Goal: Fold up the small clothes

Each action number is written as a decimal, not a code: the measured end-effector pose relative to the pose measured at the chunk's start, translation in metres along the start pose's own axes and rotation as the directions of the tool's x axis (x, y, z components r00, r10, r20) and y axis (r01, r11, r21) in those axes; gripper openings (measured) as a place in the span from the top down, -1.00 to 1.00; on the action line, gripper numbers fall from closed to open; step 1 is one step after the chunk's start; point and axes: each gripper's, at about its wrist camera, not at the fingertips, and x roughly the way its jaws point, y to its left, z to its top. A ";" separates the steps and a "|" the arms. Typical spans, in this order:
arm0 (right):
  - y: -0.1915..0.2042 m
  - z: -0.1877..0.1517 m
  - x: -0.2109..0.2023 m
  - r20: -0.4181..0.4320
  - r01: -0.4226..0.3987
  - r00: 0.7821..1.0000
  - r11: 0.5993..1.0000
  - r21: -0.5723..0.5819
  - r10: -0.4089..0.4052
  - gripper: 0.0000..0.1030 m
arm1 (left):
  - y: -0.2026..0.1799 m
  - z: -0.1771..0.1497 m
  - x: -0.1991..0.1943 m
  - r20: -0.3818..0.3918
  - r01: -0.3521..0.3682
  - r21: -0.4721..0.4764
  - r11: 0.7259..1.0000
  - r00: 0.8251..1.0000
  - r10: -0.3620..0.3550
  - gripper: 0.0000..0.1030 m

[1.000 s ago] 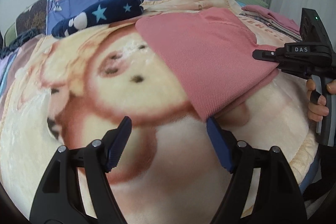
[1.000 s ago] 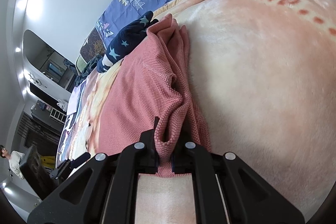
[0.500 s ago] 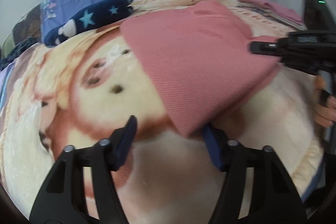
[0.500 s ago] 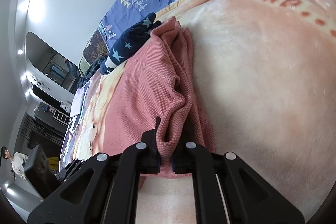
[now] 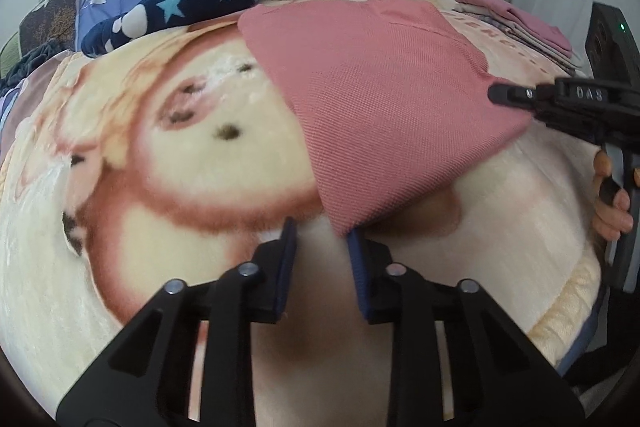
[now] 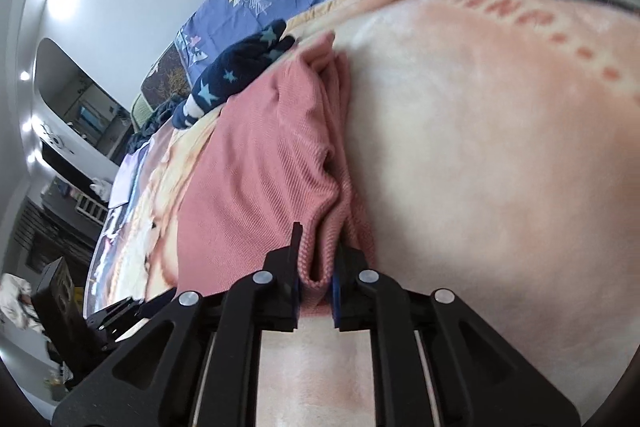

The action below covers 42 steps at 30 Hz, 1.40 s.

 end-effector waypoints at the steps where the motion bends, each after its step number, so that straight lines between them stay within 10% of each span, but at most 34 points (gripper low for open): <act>1: 0.002 0.002 -0.003 0.012 0.004 1.000 1.000 -0.003 -0.004 0.78 | 0.000 -0.001 -0.003 -0.008 0.024 -0.001 1.000 1.000 -0.024 0.80; 9: 0.037 0.009 0.000 0.065 0.002 0.998 0.985 -0.171 0.010 0.76 | -0.002 0.030 -0.041 0.121 0.135 0.003 0.991 0.984 -0.134 0.92; 12: 0.020 0.000 0.036 -0.026 0.176 0.983 0.972 -0.157 -0.182 0.90 | -0.003 0.033 0.006 0.032 0.086 -0.005 0.996 0.996 -0.086 0.87; 21: 0.033 0.028 0.016 0.022 0.108 0.994 0.975 -0.196 -0.106 0.89 | -0.004 0.038 0.019 -0.004 0.098 -0.006 0.995 0.995 -0.098 0.82; 26: 0.061 0.067 0.043 0.022 0.056 0.998 0.948 -0.313 -0.052 0.86 | -0.023 0.046 0.024 0.022 0.109 0.064 0.992 0.994 -0.110 0.31; 30: 0.026 0.074 0.103 -0.001 0.262 0.961 0.911 -0.319 -0.277 0.50 | -0.031 0.036 0.036 0.038 0.067 0.105 0.992 0.997 -0.071 0.29; 31: 0.015 0.072 0.103 0.005 0.240 0.969 0.931 -0.276 -0.249 0.25 | -0.030 0.036 0.036 0.038 0.066 0.103 0.993 0.997 -0.070 0.29; 42: 0.033 0.125 0.064 0.086 0.162 0.986 0.942 -0.294 -0.142 0.37 | -0.011 0.088 0.011 0.136 0.030 0.081 0.996 0.990 -0.041 0.29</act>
